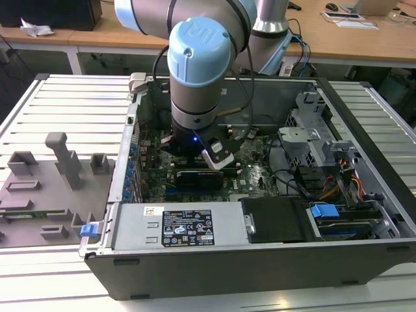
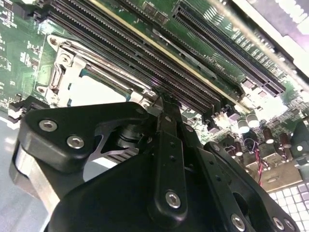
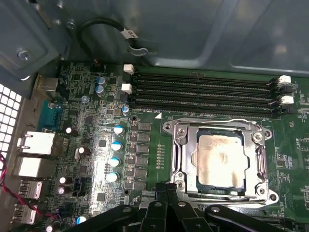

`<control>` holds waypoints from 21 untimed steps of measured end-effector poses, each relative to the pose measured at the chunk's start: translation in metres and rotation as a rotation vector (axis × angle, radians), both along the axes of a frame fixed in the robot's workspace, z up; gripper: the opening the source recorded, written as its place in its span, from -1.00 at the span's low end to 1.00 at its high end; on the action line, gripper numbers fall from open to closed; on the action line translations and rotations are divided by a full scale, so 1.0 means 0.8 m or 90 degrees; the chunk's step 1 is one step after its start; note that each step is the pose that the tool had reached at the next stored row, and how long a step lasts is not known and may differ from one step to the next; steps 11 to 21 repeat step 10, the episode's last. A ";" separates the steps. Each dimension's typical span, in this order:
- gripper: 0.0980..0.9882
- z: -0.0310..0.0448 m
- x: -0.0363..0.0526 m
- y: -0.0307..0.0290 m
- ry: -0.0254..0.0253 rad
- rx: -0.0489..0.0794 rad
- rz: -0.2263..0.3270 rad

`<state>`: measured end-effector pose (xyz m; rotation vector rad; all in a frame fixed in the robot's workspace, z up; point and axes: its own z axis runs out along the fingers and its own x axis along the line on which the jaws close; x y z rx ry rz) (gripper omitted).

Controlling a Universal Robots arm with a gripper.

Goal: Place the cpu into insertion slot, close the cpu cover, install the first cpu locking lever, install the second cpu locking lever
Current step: 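Install the second cpu locking lever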

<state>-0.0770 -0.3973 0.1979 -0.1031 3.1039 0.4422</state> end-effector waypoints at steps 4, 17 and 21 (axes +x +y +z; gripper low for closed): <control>-0.98 0.0103 0.000 0.0007 0.0002 0.000 0.000; -0.98 0.0233 0.000 0.0009 0.0001 0.000 0.000; -0.98 0.0233 0.000 0.0009 0.0001 0.000 0.000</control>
